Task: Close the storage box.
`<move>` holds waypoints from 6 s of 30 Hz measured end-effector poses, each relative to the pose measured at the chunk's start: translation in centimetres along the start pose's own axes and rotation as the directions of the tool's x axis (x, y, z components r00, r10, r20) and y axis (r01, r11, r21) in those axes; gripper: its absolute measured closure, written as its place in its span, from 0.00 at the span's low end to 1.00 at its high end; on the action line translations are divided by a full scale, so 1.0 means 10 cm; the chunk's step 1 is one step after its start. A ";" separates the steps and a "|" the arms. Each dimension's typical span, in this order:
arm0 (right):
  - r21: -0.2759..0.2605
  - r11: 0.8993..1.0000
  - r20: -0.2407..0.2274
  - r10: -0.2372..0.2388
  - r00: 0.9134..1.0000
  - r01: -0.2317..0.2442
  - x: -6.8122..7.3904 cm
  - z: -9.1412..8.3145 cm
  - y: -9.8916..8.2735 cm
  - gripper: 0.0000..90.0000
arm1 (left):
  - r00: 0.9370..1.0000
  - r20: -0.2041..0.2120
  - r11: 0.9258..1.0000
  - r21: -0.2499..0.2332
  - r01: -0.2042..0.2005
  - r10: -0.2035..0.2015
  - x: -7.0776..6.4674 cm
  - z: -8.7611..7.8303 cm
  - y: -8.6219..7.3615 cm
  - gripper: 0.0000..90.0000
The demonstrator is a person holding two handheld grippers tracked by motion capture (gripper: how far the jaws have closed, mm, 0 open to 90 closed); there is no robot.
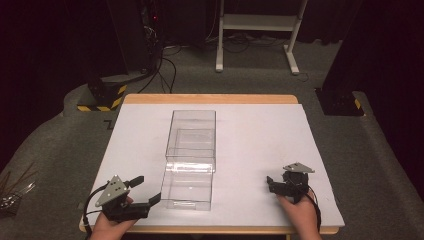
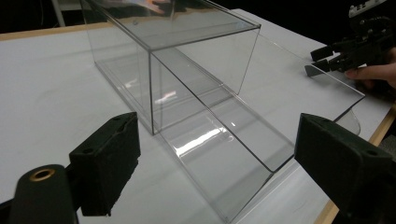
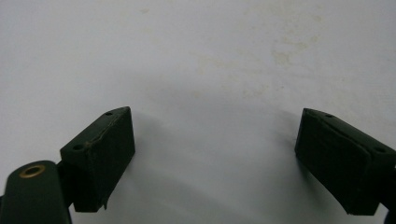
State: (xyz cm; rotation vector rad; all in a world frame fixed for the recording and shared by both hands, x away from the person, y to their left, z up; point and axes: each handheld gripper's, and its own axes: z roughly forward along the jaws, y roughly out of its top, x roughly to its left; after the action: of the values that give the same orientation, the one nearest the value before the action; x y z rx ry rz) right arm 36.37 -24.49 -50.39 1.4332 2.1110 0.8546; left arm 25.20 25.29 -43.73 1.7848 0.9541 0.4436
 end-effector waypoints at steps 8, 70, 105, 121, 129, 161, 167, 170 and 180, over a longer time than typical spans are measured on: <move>0.000 1.000 0.000 0.000 1.000 0.000 0.00 0.00 0.00 0.13 | 1.000 0.027 0.998 0.055 -0.012 0.011 -0.10 0.11 -0.12 0.16; 0.001 1.000 0.000 0.002 1.000 -0.002 0.00 0.00 0.00 0.13 | 0.999 0.020 0.997 0.060 -0.039 0.038 -0.18 0.39 -0.26 0.43; 0.001 1.000 -0.001 0.003 1.000 -0.003 0.00 0.00 0.00 0.13 | 0.999 -0.051 1.000 -0.016 -0.001 0.000 -0.07 0.55 -0.15 0.51; 0.000 1.000 0.000 0.003 1.000 -0.003 0.00 0.00 0.00 0.13 | 0.996 -0.085 0.998 -0.058 -0.039 0.034 -0.10 0.52 -0.12 0.57; 0.001 1.000 0.000 0.006 1.000 -0.006 0.01 0.00 0.00 0.13 | 0.994 -0.097 0.997 -0.054 -0.057 0.052 -0.09 0.53 -0.12 0.58; -0.001 1.000 -0.001 0.001 1.000 -0.001 0.00 0.00 0.00 0.14 | 0.984 -0.163 0.995 -0.044 -0.086 0.078 -0.02 0.73 -0.03 0.58; -0.001 1.000 0.000 0.002 1.000 -0.002 0.01 0.00 0.00 0.14 | 0.976 -0.208 0.998 -0.012 -0.061 0.057 -0.04 0.84 0.00 0.32; -0.001 1.000 0.000 0.002 1.000 -0.002 0.01 0.00 0.00 0.14 | 0.977 -0.212 1.000 0.001 -0.023 0.023 0.00 0.87 0.01 0.27; -0.001 1.000 0.001 0.002 1.000 -0.002 0.01 0.00 0.00 0.14 | 0.974 -0.227 1.000 0.022 0.019 -0.014 0.10 1.00 0.05 0.20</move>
State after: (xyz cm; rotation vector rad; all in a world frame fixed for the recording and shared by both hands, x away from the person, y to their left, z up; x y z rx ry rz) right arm 36.30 -24.45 -50.40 1.4351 2.1084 0.8561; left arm 32.76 19.94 -47.56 1.7721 1.1351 0.6383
